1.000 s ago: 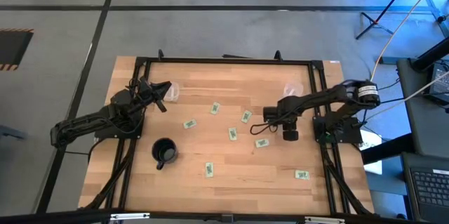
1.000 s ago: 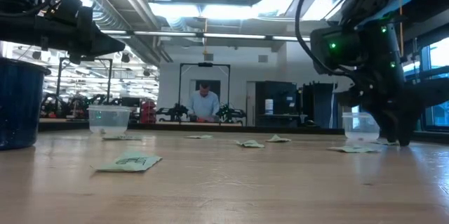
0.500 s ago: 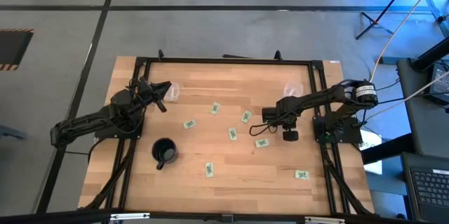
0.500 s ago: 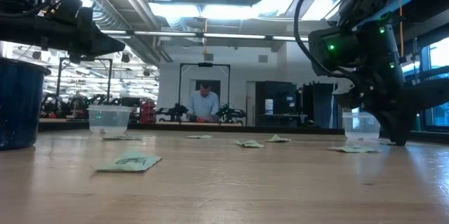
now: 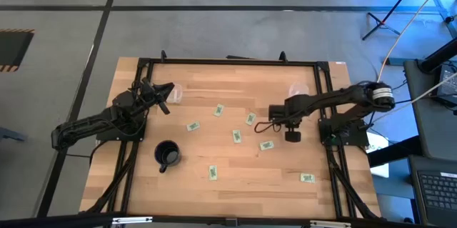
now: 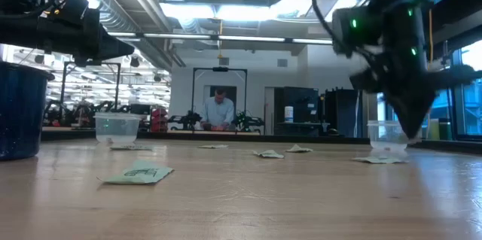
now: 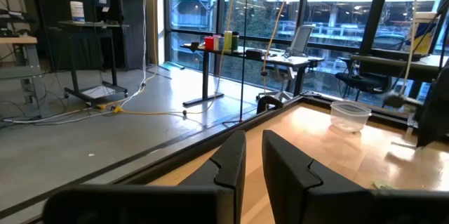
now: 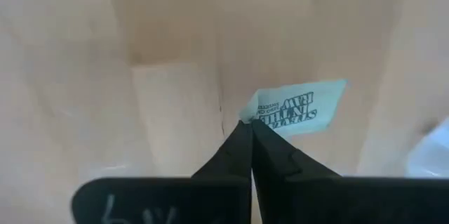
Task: Pick and place Stevia / Truvia into bins
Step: Put the stevia packet into the right transparent container
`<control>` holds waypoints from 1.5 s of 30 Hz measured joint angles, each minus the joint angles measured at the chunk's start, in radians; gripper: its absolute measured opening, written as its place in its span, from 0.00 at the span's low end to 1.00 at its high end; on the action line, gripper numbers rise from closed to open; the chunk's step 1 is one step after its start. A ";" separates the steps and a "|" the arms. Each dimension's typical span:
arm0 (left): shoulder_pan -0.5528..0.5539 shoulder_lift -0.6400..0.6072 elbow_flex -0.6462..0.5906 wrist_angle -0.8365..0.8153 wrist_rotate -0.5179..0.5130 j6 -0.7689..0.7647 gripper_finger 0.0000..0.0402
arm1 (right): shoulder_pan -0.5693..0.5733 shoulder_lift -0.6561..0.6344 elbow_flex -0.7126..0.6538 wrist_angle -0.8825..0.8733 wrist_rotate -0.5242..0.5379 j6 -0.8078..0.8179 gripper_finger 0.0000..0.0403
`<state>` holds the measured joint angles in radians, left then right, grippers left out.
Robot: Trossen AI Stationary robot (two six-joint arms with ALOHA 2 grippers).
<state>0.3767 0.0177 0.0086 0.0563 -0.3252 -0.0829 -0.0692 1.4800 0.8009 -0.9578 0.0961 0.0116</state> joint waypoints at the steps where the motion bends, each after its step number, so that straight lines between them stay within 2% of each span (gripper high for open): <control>1: 0.000 0.000 0.000 0.000 0.000 0.000 0.11 | 0.000 -0.019 0.014 -0.004 0.000 0.012 0.01; 7: 0.000 0.000 0.000 0.000 0.000 0.000 0.11 | -0.013 -0.136 0.140 -0.022 0.008 0.099 0.00; 11: 0.000 0.000 0.000 0.000 0.000 0.000 0.11 | -0.064 -0.189 0.236 -0.067 0.067 0.260 0.00; 14: 0.000 0.000 0.000 0.000 0.000 0.000 0.11 | -0.130 -0.208 0.313 -0.131 0.122 0.370 0.00; 20: 0.000 0.000 0.000 0.000 0.001 -0.009 0.11 | -0.314 -0.213 0.411 -0.263 0.112 0.484 0.00; 24: 0.000 0.000 0.000 0.000 0.003 -0.008 0.11 | -0.438 -0.213 0.389 -0.367 0.082 0.470 0.00; 29: 0.000 0.000 0.000 0.000 0.002 -0.008 0.11 | -0.530 -0.208 0.314 -0.320 0.075 0.400 0.00; 37: 0.000 0.000 0.000 0.000 0.002 -0.008 0.11 | -0.584 -0.150 0.170 -0.156 0.075 0.342 0.00; 45: 0.000 0.000 0.000 0.000 0.002 -0.008 0.11 | -0.585 -0.067 0.081 -0.053 0.079 0.320 0.00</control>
<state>0.3767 0.0177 0.0086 0.0563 -0.3229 -0.0914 -0.6546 1.4130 0.8818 -1.0105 0.1747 0.3312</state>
